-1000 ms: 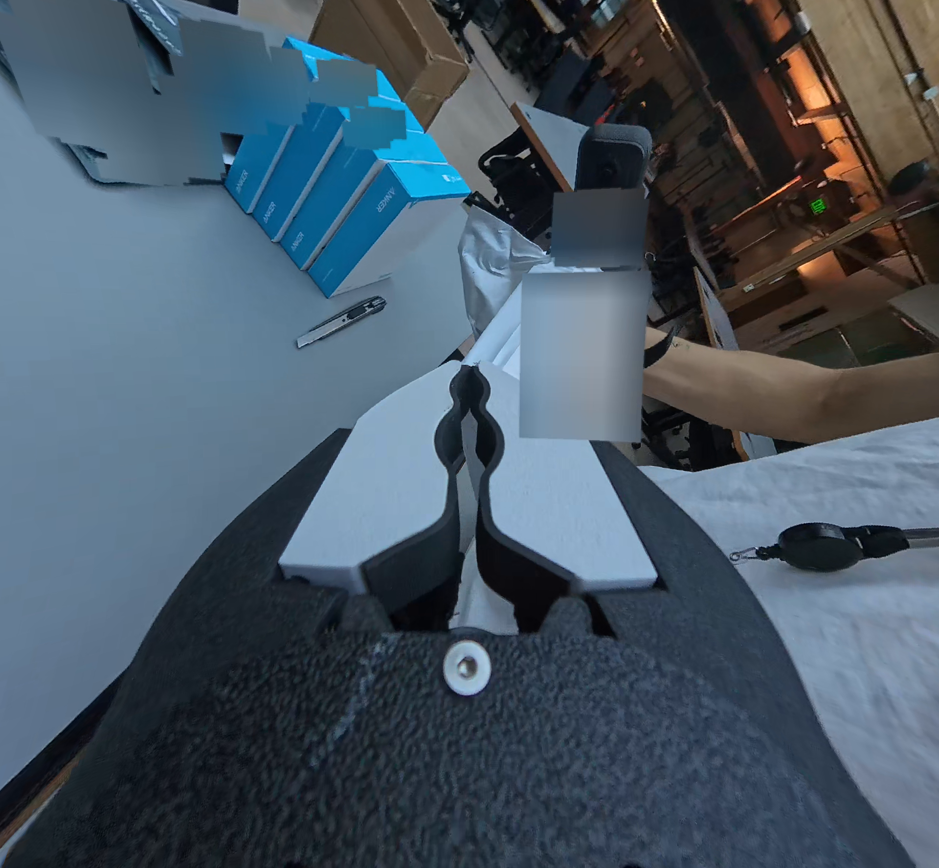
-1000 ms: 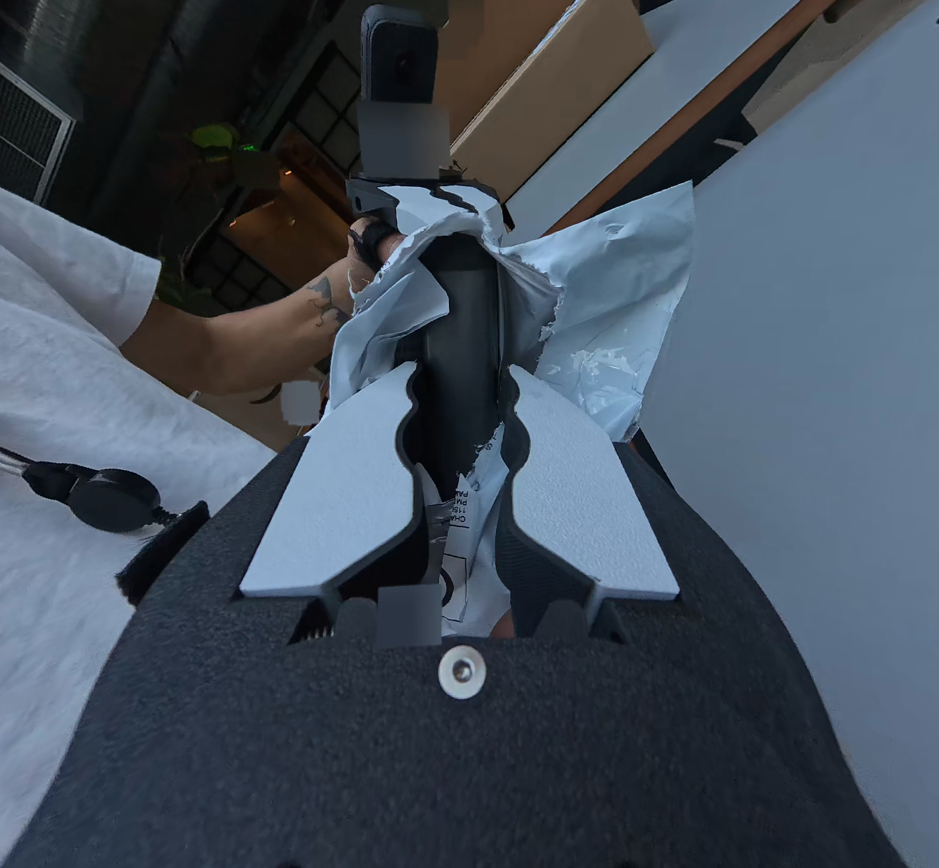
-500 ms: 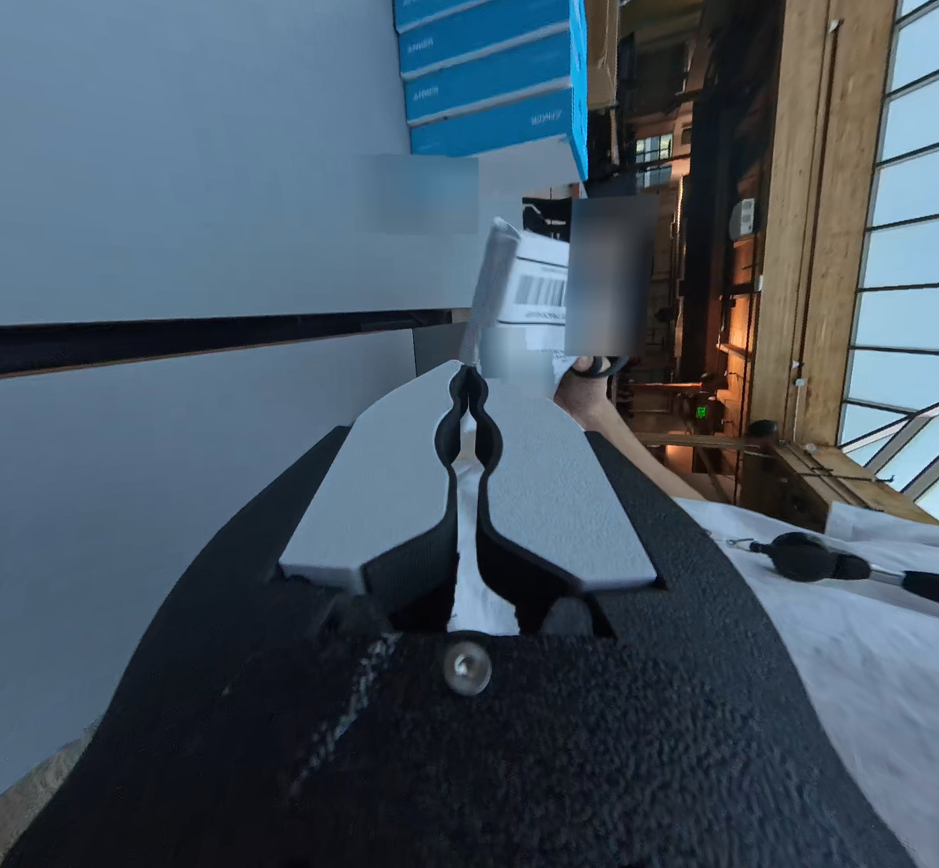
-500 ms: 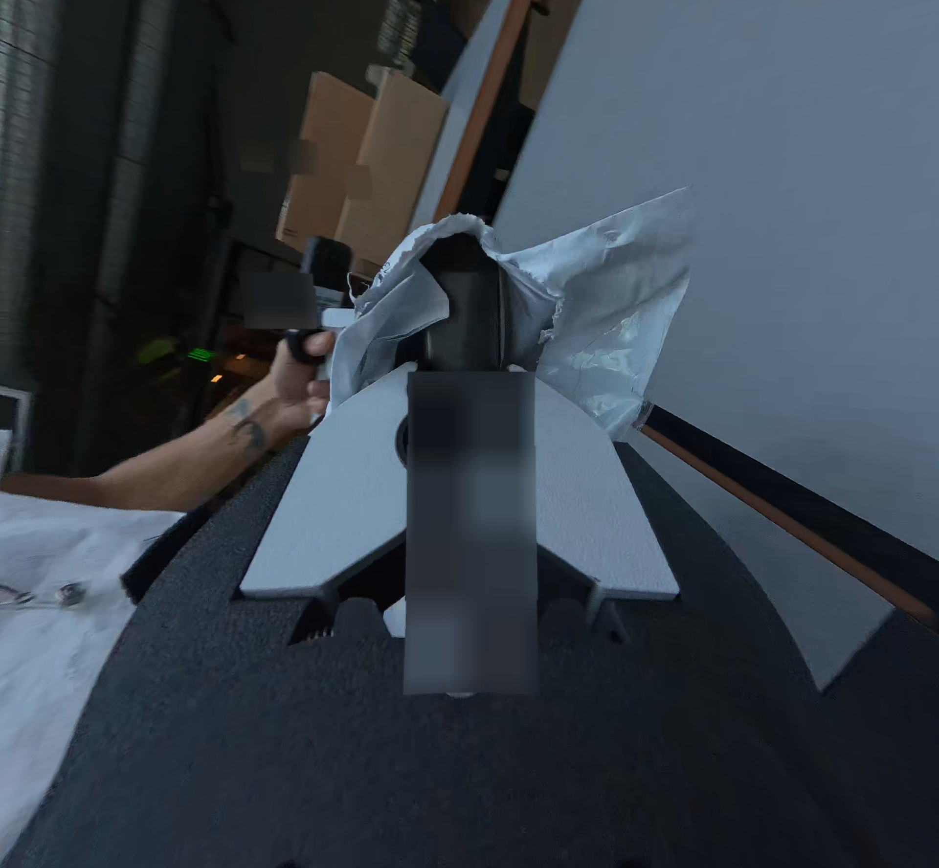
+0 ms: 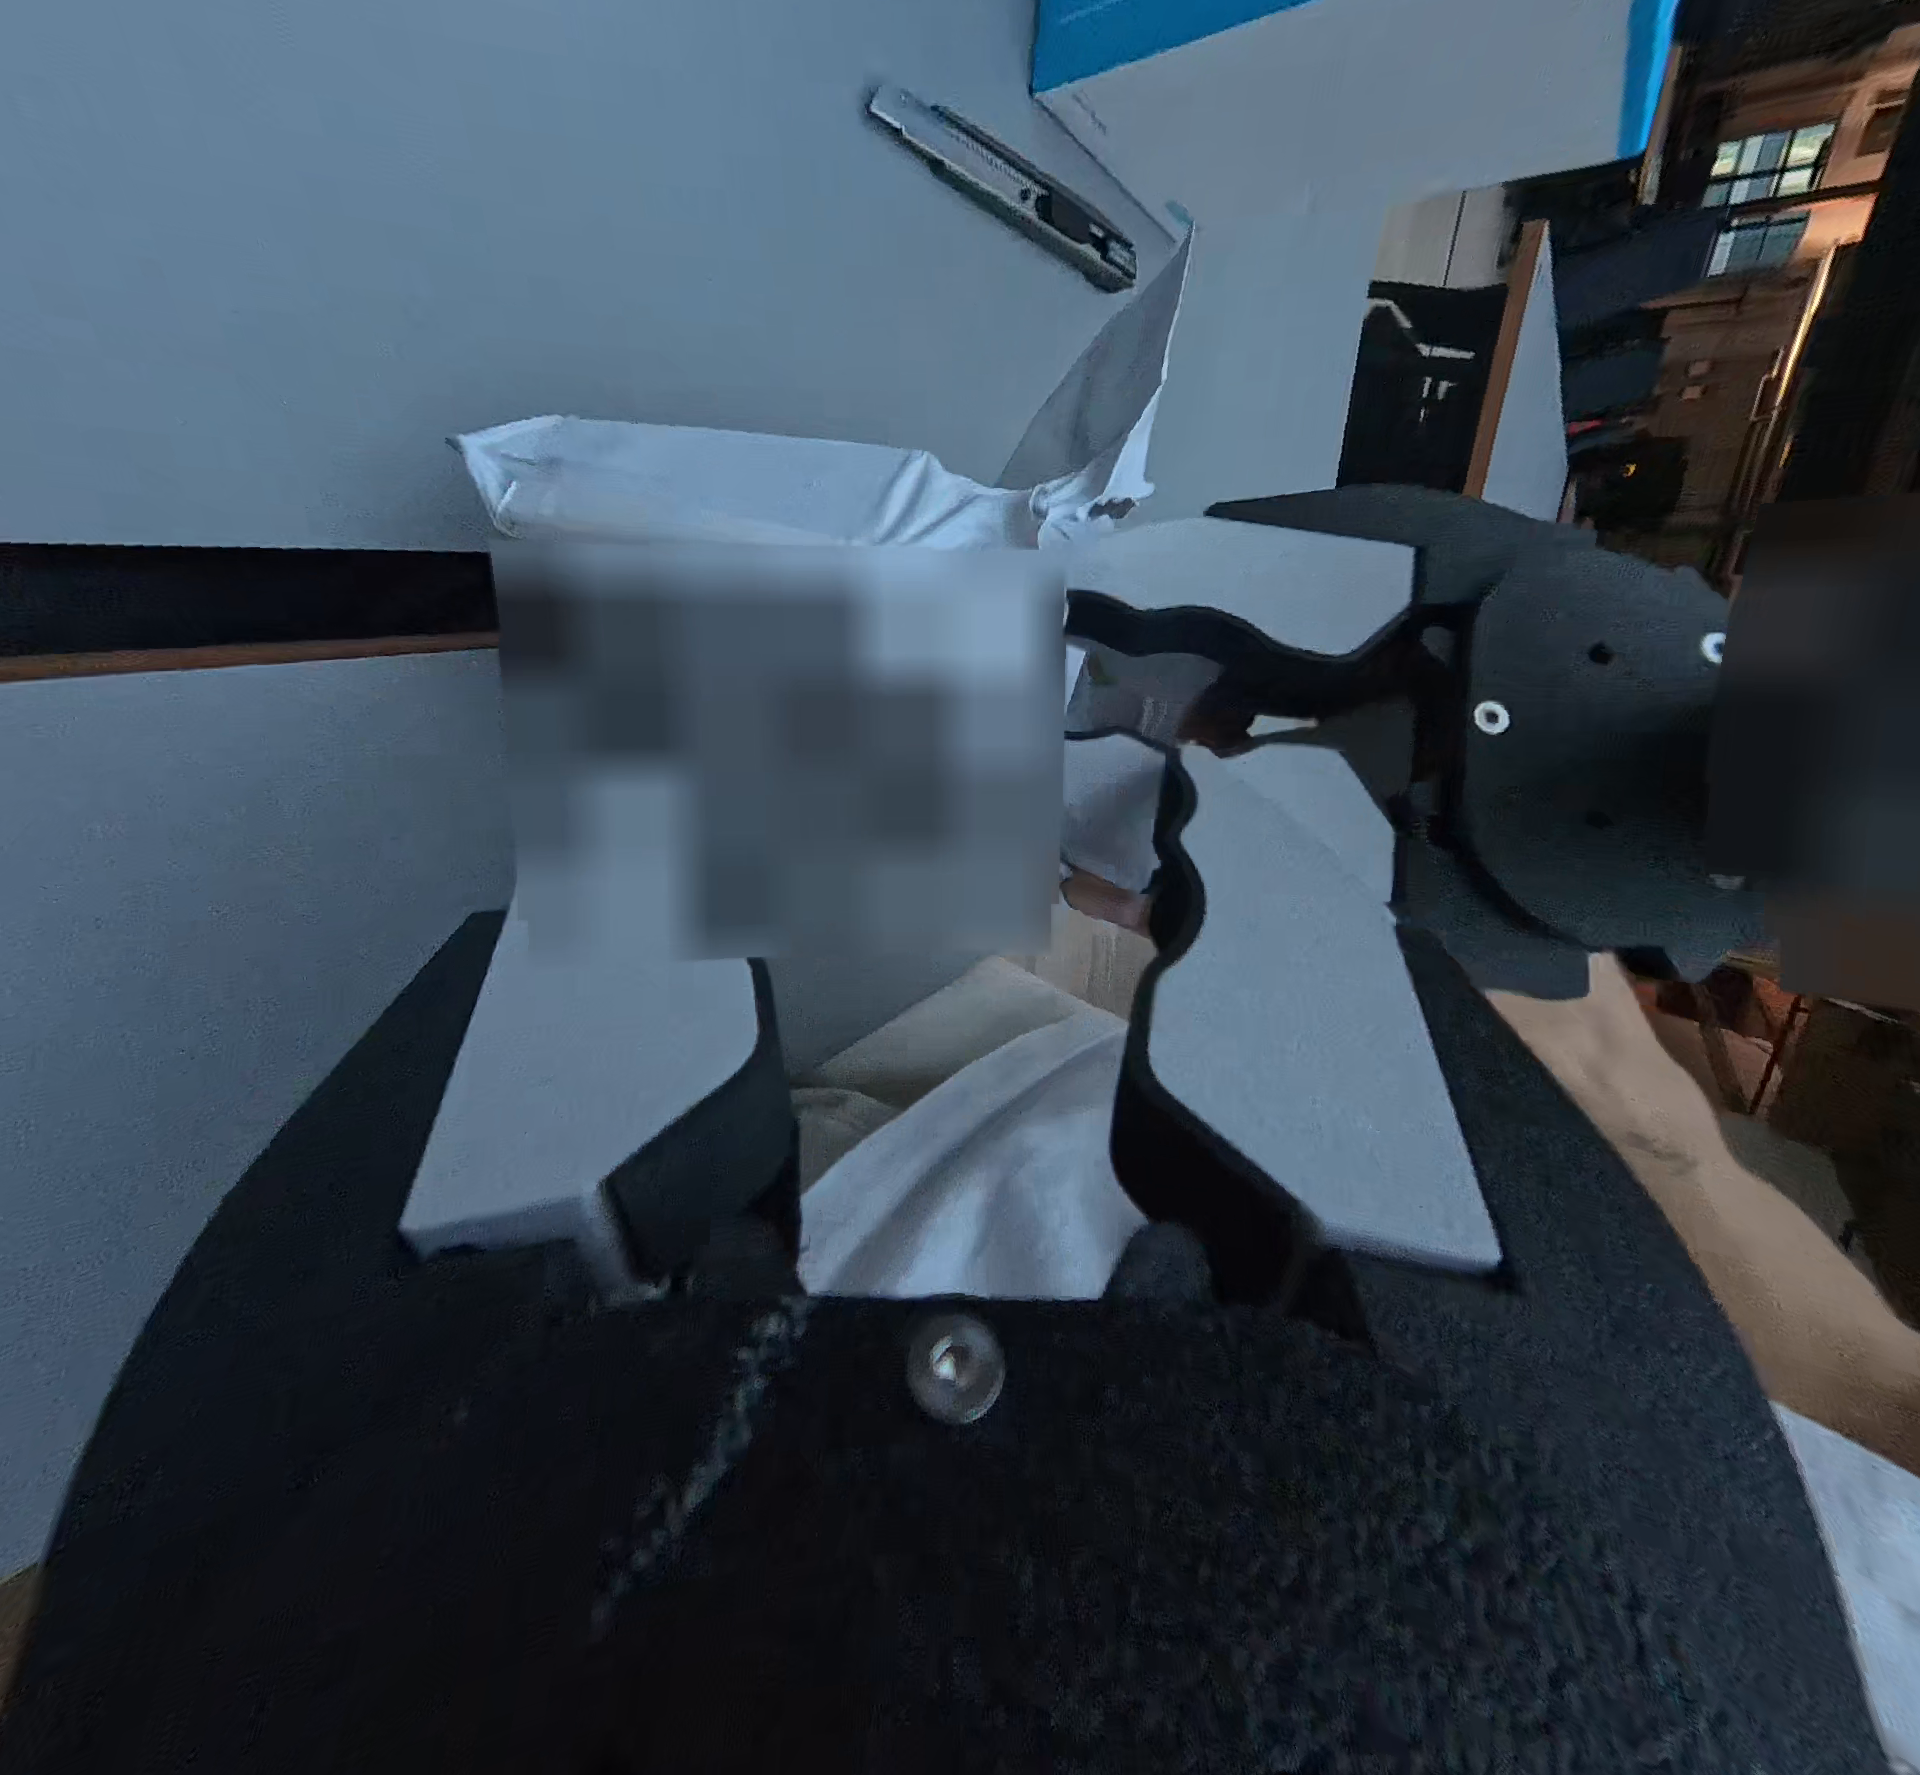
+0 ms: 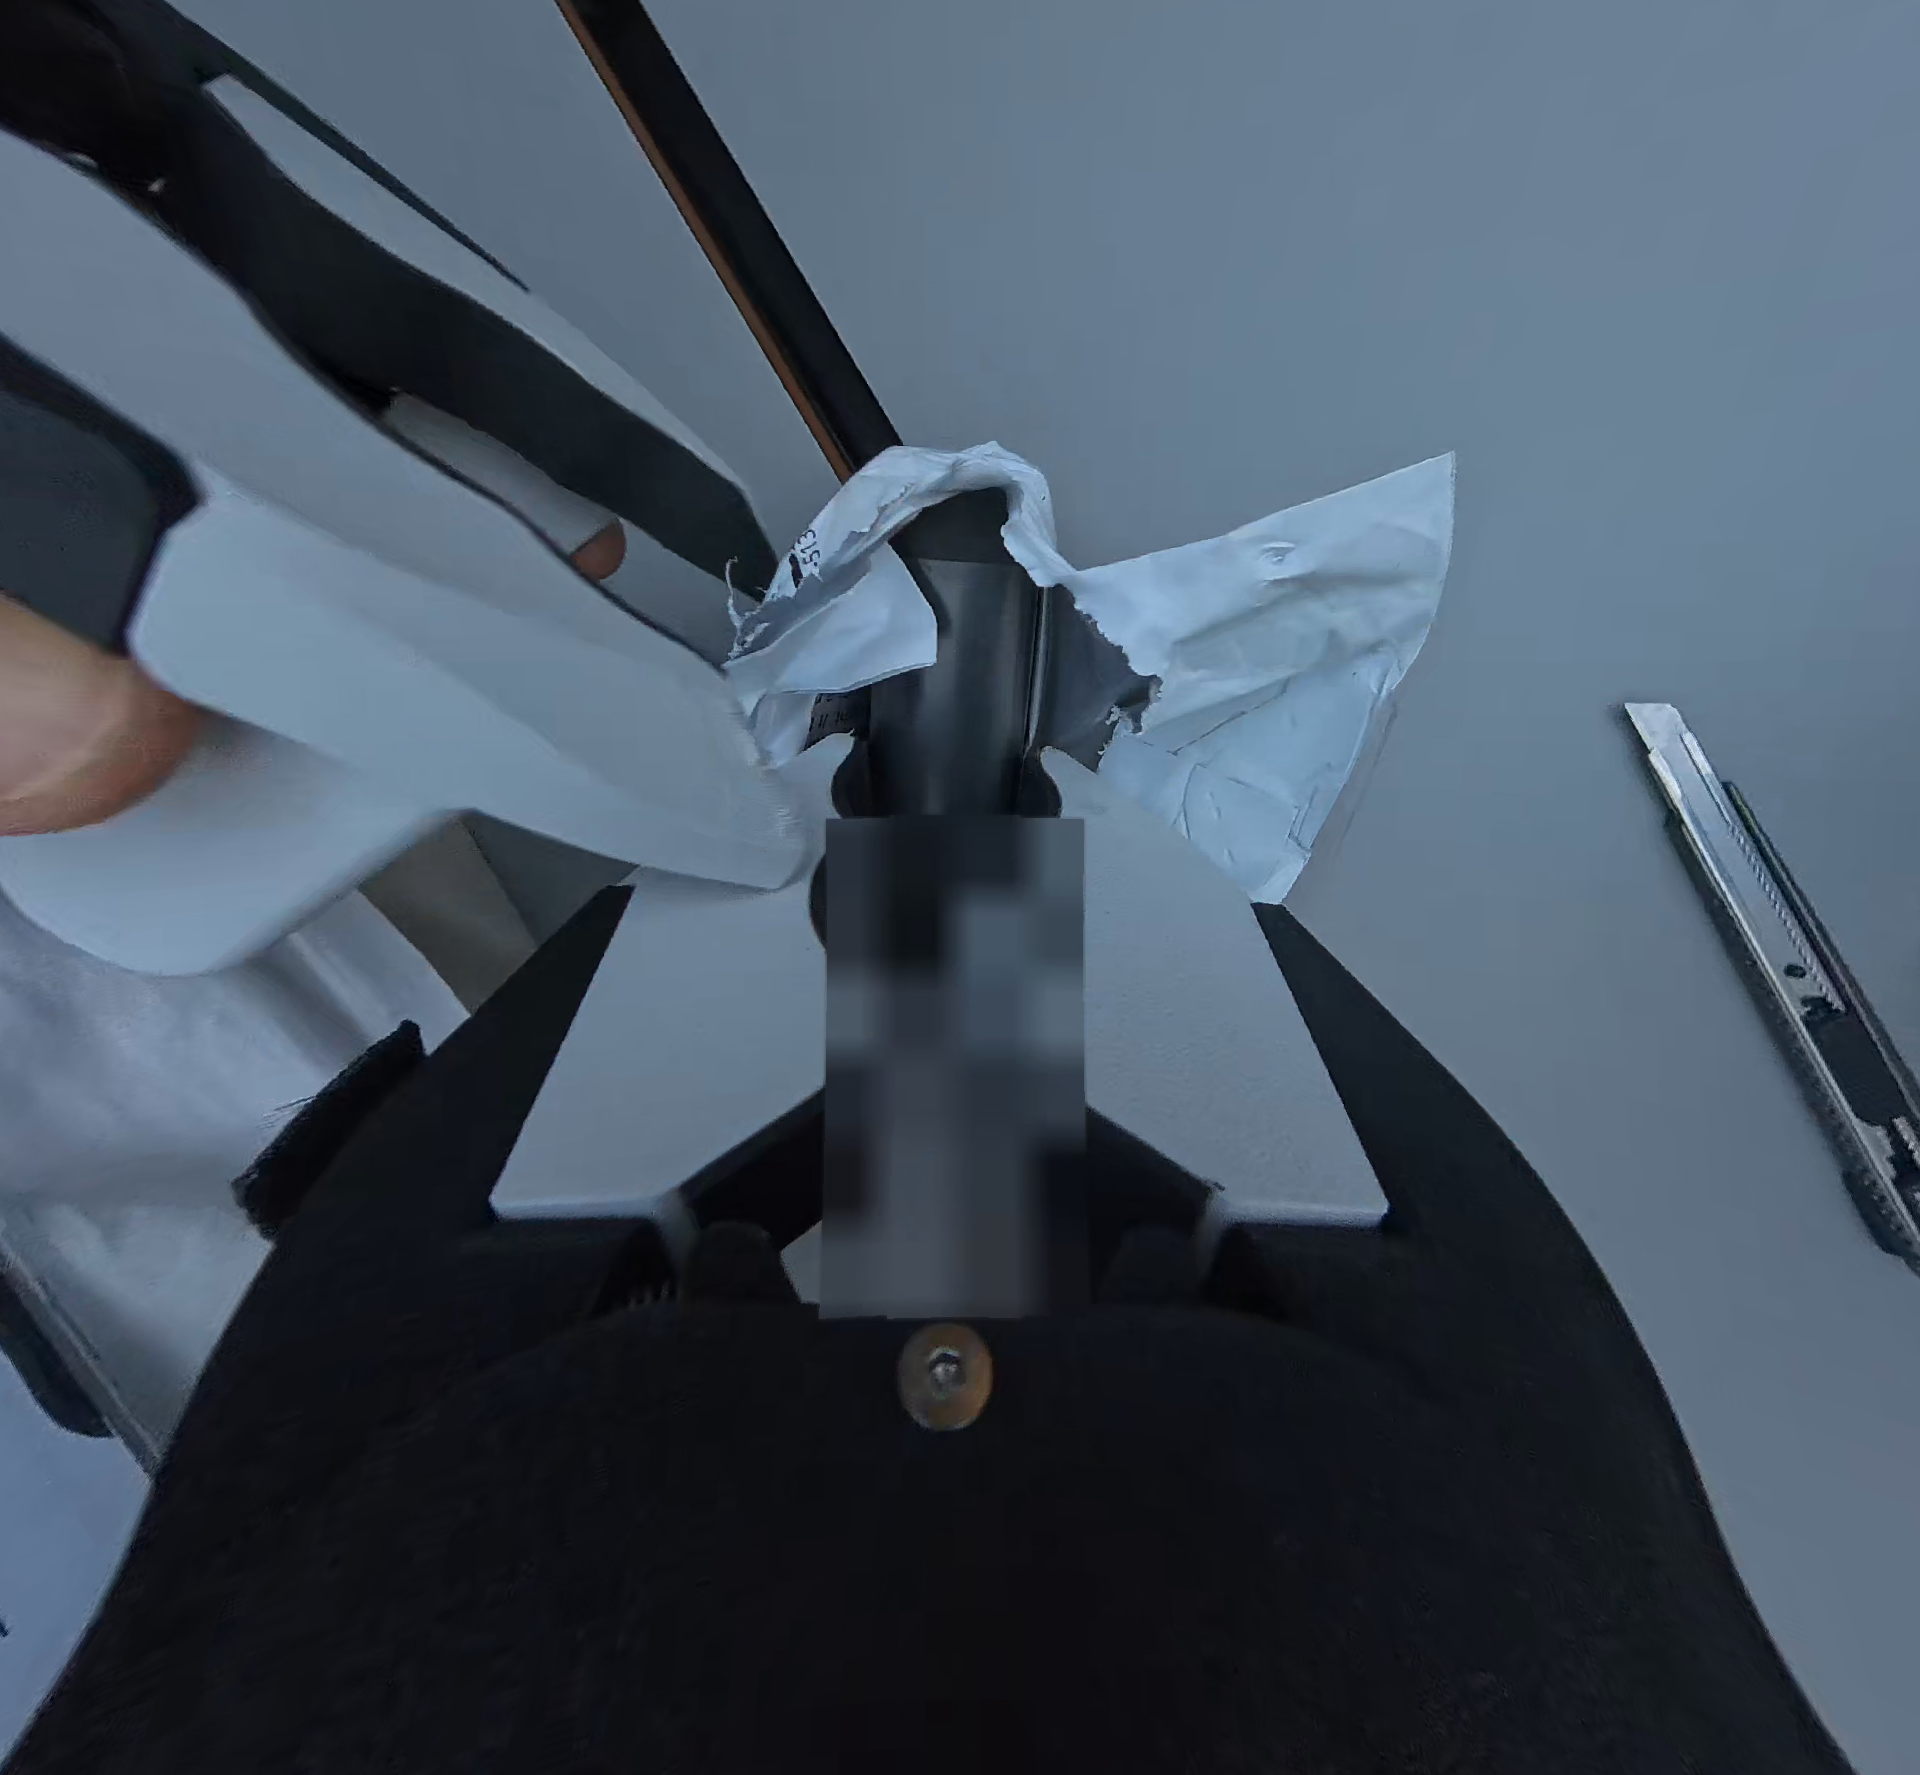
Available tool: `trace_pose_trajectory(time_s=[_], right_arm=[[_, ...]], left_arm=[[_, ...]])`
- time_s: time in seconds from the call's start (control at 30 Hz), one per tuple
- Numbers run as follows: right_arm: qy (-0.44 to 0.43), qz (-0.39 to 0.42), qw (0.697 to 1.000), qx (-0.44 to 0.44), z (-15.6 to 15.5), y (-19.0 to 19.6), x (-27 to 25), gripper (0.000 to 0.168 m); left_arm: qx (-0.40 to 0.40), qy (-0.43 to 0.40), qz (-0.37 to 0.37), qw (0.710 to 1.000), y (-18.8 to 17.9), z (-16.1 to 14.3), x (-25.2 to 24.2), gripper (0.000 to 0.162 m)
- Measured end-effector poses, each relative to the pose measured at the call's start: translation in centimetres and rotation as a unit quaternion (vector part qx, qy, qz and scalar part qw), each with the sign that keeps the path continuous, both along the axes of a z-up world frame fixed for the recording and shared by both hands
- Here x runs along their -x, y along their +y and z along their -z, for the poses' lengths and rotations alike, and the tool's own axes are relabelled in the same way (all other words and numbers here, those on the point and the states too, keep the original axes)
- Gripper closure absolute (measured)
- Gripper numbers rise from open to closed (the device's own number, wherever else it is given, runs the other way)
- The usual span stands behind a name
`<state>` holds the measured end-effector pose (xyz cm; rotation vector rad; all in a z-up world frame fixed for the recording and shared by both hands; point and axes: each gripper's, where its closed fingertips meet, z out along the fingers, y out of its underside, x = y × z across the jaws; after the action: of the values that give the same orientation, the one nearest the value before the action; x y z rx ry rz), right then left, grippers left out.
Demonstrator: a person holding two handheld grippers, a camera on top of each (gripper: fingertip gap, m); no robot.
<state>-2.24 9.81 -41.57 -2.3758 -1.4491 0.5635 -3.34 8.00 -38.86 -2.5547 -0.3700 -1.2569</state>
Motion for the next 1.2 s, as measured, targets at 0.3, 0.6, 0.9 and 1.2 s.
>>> trace_pose_trajectory(time_s=[0.3, 0.6, 0.9, 1.2], right_arm=[[0.009, -0.056, 0.996, 0.063, 1.9, -1.7, 1.0, 0.14], [0.034, -0.104, 0.988, 0.105, 2.0, -1.8, 1.1, 0.14], [0.101, -0.114, 0.984, 0.096, -0.1, -2.2, 0.5, 0.119], [0.021, -0.165, 0.985, 0.042, -0.3, -3.1, 0.5, 0.137]], left_arm=[[0.021, 0.031, 0.075, 0.997, -1.7, 3.4, 1.3, 0.152], [-0.023, 0.054, 0.174, 0.983, -2.4, 4.0, 1.6, 0.158], [-0.029, 0.03, 0.156, 0.987, -2.3, 4.1, 1.8, 0.158], [-0.019, 0.016, 0.132, 0.991, -2.3, 4.0, 1.9, 0.158]])
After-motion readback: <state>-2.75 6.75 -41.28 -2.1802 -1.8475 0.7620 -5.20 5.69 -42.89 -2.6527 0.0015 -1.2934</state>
